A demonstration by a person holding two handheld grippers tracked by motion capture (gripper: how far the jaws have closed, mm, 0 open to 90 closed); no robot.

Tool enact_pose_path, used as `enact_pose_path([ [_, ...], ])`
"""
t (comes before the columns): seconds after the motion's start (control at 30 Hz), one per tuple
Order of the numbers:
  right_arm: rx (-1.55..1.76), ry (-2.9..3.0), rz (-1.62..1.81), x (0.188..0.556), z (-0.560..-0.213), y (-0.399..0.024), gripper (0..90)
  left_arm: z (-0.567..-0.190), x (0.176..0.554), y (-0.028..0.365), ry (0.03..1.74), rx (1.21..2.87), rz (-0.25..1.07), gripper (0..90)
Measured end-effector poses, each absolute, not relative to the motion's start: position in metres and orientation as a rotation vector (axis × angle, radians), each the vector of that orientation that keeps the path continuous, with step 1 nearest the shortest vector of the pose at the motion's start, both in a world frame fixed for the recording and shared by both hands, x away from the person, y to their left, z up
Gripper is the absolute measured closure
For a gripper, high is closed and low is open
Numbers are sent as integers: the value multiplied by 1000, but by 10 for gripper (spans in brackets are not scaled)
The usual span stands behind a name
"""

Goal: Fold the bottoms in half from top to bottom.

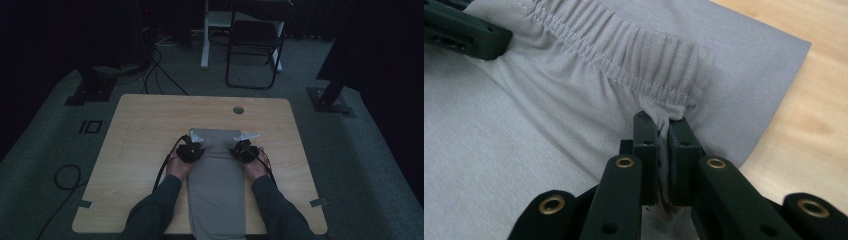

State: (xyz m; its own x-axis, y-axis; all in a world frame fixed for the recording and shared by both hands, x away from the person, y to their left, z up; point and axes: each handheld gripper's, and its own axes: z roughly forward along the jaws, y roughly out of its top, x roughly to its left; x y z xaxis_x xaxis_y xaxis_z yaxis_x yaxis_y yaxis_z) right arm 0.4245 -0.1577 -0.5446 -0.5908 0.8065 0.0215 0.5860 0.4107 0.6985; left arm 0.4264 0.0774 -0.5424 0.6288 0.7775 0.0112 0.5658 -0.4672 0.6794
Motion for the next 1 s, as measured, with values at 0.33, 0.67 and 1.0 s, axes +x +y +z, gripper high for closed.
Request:
enact_pose_path([
  [0.33, 1311, 2303, 933, 476, -542, -154, 859, -542, 469, 68, 1125, 2182, 472, 837],
  [0.67, 1427, 2282, 965, 487, -540, -155, 866, -539, 472, 66, 1142, 2185, 465, 848],
  [1.0, 1261, 2222, 1022, 473, -490, -155, 870, -484, 464, 79, 1051, 2092, 499, 855],
])
